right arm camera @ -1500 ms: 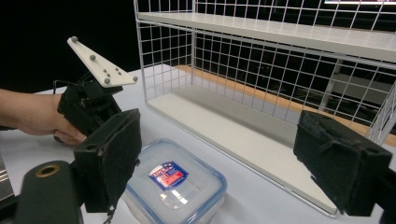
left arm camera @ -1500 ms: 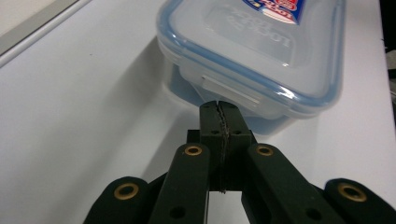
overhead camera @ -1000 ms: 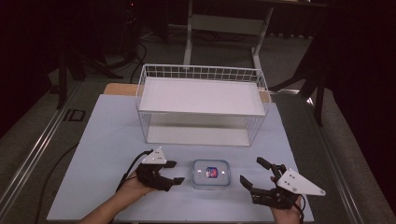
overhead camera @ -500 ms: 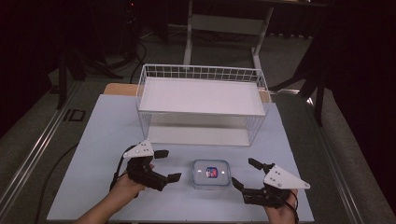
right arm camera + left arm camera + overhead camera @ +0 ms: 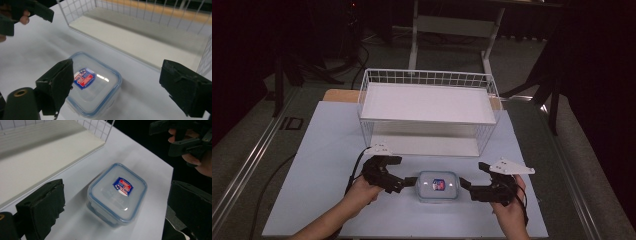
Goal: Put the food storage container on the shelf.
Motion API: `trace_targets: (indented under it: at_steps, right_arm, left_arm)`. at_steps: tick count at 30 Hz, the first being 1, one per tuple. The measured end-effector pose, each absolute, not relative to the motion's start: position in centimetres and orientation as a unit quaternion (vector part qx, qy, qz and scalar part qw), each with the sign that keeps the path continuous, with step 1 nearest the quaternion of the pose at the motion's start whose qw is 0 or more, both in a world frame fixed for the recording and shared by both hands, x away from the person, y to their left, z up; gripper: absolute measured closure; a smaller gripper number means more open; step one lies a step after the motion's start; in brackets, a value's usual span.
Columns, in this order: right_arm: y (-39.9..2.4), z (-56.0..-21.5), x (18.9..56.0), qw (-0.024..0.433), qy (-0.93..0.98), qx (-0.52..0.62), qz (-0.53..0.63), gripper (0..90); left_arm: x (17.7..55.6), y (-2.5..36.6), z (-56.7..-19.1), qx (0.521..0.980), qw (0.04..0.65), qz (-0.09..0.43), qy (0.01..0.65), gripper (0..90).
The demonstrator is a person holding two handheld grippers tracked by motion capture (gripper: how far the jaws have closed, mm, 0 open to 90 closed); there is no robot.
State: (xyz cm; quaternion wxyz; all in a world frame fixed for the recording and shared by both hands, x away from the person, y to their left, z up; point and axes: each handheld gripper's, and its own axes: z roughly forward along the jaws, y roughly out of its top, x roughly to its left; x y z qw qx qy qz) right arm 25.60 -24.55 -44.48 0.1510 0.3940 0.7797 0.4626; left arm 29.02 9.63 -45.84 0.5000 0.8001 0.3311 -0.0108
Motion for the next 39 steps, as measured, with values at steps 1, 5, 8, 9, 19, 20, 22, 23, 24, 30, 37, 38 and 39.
trace_targets:
  at_steps: [1,5,8,9,19,20,22,23,24,30,37,38,39]
  right_arm:
    - [-24.6,-44.7,25.9,0.136,0.776,0.404,0.464,11.8]
    - [-24.3,-45.5,26.8,0.103,0.769,0.426,0.465,10.6]
    - [-24.0,-46.2,27.5,0.059,0.760,0.456,0.459,10.7]
    - [-24.0,-46.5,27.8,0.043,0.756,0.467,0.456,10.7]
    - [-24.5,-50.2,29.5,-0.097,0.712,0.544,0.433,11.0]
    - [-24.5,-50.4,29.6,-0.099,0.715,0.544,0.428,11.0]
    - [-24.4,-50.7,29.9,-0.107,0.712,0.548,0.427,13.1]
    - [-24.4,-50.9,30.0,-0.115,0.710,0.549,0.426,13.6]
    - [-24.4,-51.1,30.1,-0.121,0.707,0.551,0.426,13.7]
    - [-24.2,-52.4,30.2,-0.189,0.683,0.569,0.416,14.6]
    - [-24.3,-53.2,30.0,-0.222,0.664,0.582,0.414,33.9]
    - [-24.2,-53.1,30.0,-0.219,0.666,0.581,0.413,35.4]
    - [-24.3,-53.1,30.0,-0.217,0.670,0.581,0.408,37.3]
  left_arm:
    - [29.2,9.3,-46.0,0.801,0.498,-0.008,0.333,2.3]
    - [30.0,8.5,-46.7,0.794,0.496,-0.011,0.351,2.3]
    - [30.6,8.1,-47.5,0.782,0.496,-0.037,0.375,2.3]
    - [30.8,8.0,-47.8,0.781,0.496,-0.045,0.378,2.3]
    - [31.2,7.7,-50.5,0.765,0.458,-0.094,0.442,8.9]
    - [31.2,7.7,-50.8,0.762,0.452,-0.097,0.453,8.9]
    - [31.2,7.7,-51.3,0.756,0.444,-0.110,0.467,11.0]
    - [31.2,7.7,-51.6,0.752,0.441,-0.116,0.475,13.1]
    - [31.1,7.7,-51.9,0.749,0.438,-0.123,0.482,15.1]
    - [30.6,7.6,-53.1,0.731,0.433,-0.167,0.499,21.1]
    - [30.4,7.7,-53.6,0.719,0.435,-0.190,0.507,31.4]
    - [30.4,7.6,-53.7,0.718,0.436,-0.195,0.507,33.5]
    - [30.4,7.6,-53.8,0.718,0.435,-0.198,0.506,33.5]
